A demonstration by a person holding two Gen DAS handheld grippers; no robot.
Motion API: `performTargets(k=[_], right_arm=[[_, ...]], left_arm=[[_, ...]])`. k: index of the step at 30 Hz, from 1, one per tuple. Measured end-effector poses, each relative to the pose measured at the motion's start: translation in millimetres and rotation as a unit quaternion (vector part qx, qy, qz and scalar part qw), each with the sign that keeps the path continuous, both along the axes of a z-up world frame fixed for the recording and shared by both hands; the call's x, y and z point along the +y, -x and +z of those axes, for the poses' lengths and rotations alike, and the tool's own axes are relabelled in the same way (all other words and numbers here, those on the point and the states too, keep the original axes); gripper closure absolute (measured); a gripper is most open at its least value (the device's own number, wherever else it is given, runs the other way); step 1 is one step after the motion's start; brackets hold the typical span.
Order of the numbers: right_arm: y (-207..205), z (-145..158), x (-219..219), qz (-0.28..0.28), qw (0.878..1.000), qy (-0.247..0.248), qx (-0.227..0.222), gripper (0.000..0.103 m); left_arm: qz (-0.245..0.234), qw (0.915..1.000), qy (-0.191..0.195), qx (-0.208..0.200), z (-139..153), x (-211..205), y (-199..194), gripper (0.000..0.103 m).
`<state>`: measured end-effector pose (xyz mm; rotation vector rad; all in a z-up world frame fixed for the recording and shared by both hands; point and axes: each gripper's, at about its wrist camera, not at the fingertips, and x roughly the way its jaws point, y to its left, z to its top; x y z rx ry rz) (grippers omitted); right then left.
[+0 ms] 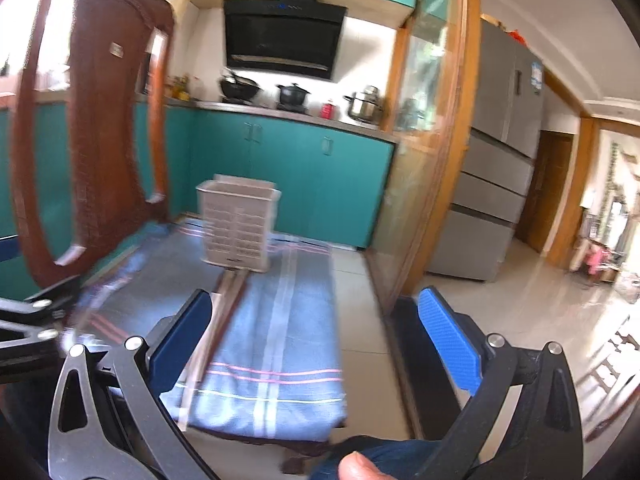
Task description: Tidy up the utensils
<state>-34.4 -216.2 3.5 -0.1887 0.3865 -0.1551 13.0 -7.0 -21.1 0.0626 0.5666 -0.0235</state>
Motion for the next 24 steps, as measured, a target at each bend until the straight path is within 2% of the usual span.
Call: performTargets(k=[2,5,7,9,11,13,14,16,17,19,21,24], right_arm=[[-11.8,-7.3,-11.6,-0.012,1.0,-0.005,0.014,0.003],[-47.7,-31.0,-24.6,-0.029,0.993,0.002,0.11,0.003],[-66.0,-42.0,-34.2,-0.046,0.99,-0.008,0.131,0.002],[-87.7,-47.6,-44.5,-0.033,0.987,-0.059,0.145,0.003],[-120.9,-53.8,-47.7,0.001,0.979,-0.108,0.173,0.002],[-153.5,-59.3,-41.5,0.019,0.973,-0.124,0.193,0.004],[-174.3,-63.7,-35.7,0.032,0.969,-0.134,0.206,0.006],[-211.2,-72.8,-25.6,0.054,0.956,-0.156,0.242,0.024],[-233.7,-82.8,-18.6,0.07,0.945,-0.174,0.267,0.029],[-270.0,-103.9,-4.9,0.09,0.926,-0.197,0.311,0.047],[-287.8,-119.4,4.0,0.094,0.918,-0.196,0.332,0.054],[-301.2,-141.5,17.7,0.098,0.91,-0.179,0.36,0.054]], left_arm=[[-0.003,0.9998,0.003,0.017,-10.2,0.6,-7.8,0.003],[-0.009,0.999,0.006,0.043,-26.7,-0.6,-18.4,0.003],[-0.018,0.9978,0.005,0.063,-41.0,-1.2,-29.0,0.003],[-0.029,0.9959,0.009,0.085,-54.1,-0.1,-45.1,0.003],[-0.046,0.9924,0.025,0.112,-66.2,2.2,-68.1,0.003],[-0.062,0.9884,0.043,0.131,-75.1,3.1,-88.8,0.003],[-0.071,0.9857,0.051,0.144,-80.7,2.7,-101.4,0.003],[-0.086,0.98,0.055,0.171,-92.7,0.7,-127.1,0.003],[-0.096,0.9774,0.055,0.181,-96.7,-1.7,-136.0,0.003],[-0.115,0.9729,0.056,0.193,-101.7,-9.1,-146.8,0.003],[-0.14,0.968,0.055,0.201,-107.6,-20.9,-153.1,0.003],[-0.166,0.9624,0.031,0.213,-118.7,-40.5,-158.8,0.005]])
